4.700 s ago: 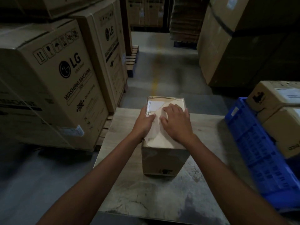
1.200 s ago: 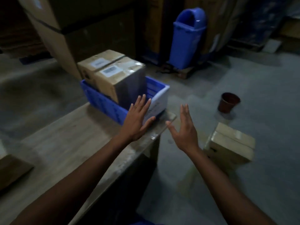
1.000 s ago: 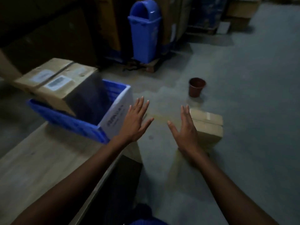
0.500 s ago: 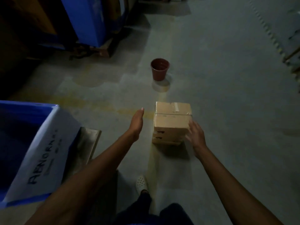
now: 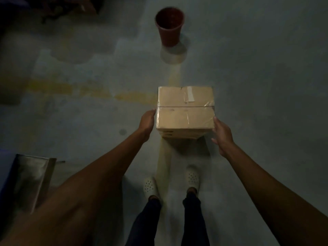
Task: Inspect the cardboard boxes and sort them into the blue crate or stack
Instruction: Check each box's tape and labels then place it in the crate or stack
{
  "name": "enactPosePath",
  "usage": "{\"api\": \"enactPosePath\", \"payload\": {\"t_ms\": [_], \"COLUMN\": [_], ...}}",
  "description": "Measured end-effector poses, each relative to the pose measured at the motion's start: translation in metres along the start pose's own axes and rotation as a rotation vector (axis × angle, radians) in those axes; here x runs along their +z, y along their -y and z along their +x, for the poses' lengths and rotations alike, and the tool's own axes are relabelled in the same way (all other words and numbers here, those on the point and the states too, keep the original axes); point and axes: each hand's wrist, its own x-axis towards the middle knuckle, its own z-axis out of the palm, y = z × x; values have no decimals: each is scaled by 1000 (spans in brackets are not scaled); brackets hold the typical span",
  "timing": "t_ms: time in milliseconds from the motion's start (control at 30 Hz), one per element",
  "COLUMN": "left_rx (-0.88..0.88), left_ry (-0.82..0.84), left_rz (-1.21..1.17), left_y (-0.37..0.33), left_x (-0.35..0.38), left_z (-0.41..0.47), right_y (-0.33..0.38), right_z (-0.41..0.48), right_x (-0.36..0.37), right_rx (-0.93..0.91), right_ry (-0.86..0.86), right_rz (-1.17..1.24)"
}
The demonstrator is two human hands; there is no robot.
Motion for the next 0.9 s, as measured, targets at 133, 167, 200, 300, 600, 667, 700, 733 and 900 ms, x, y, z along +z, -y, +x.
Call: {"api": "enactPosePath", "payload": {"t_ms": [133, 167, 200, 300, 600, 667, 700, 733, 900], "left_rx": [29, 26, 21, -63, -41, 18, 42, 66, 123], "left_ry": [-52, -58, -72, -116, -158, -138, -125, -115, -123], "left_rz": [101, 107, 115, 120, 29, 10, -4, -24, -73], "left_y": [30, 41, 60, 98, 55, 36, 26, 16, -23], "left_x": [25, 29, 31, 38, 49, 44, 40, 35, 3], "left_z": [52, 67, 89, 134, 103, 90, 82, 70, 1], "right_y": [-26, -32, -36, -50, -45, -28, -19, -10, 42], "right_z": [65, 79, 92, 124, 142, 131, 126, 121, 56], "right_x": [-6, -6, -7, -8, -6, -10, -13, -16, -21], "right_rx": [2, -2, -7, -35, 2, -27, -45, -59, -132], "right_ry": [-30, -27, -20, -24, -45, -62, -63, -69, -21], "right_rz": [-69, -100, -133, -214, -242, -273, -289, -297, -239]}}
